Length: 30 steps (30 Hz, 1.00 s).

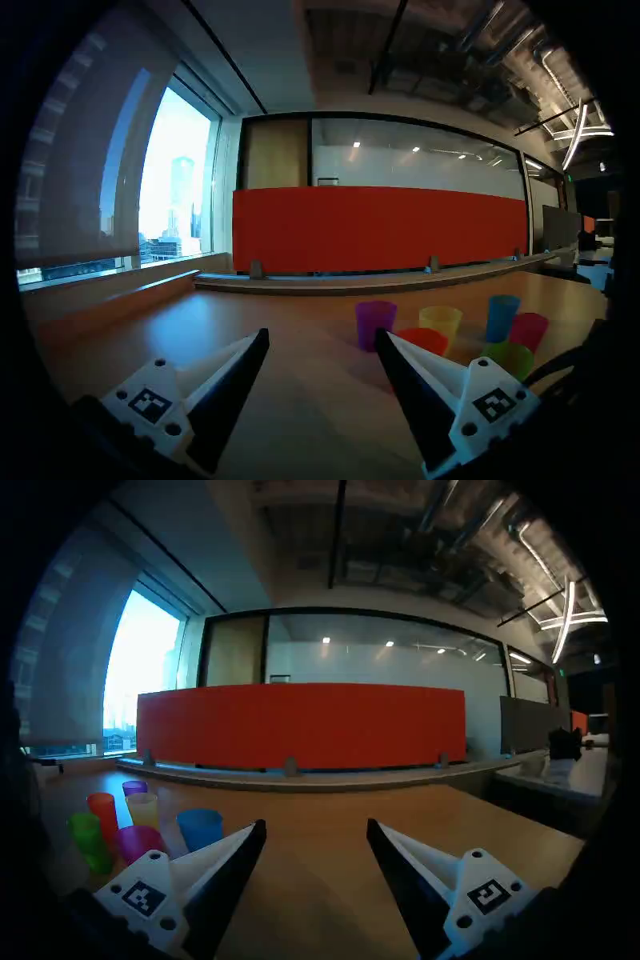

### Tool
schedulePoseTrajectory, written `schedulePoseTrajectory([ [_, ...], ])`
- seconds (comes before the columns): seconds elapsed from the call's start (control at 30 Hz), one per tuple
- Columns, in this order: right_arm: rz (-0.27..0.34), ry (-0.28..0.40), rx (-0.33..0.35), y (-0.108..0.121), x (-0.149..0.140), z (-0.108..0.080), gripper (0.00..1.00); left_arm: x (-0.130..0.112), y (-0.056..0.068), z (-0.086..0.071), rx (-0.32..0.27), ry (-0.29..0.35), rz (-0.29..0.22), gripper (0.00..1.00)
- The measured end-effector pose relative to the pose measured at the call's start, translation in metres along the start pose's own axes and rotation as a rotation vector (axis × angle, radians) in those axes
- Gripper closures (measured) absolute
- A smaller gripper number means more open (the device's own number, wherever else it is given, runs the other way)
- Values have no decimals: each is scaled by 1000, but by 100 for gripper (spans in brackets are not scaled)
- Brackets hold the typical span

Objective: Pour water

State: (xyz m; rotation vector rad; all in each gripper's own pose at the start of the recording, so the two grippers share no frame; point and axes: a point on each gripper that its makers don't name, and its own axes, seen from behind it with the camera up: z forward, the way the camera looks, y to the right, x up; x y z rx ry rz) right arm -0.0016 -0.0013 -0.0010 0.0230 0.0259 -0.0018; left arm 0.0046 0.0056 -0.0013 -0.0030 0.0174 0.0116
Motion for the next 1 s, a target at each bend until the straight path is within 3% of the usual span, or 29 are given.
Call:
schedulePoseTrajectory([
  [1.0, 1, -24, -7, 0, -2, 0, 1, 0, 0, 0, 0, 0, 0, 2],
])
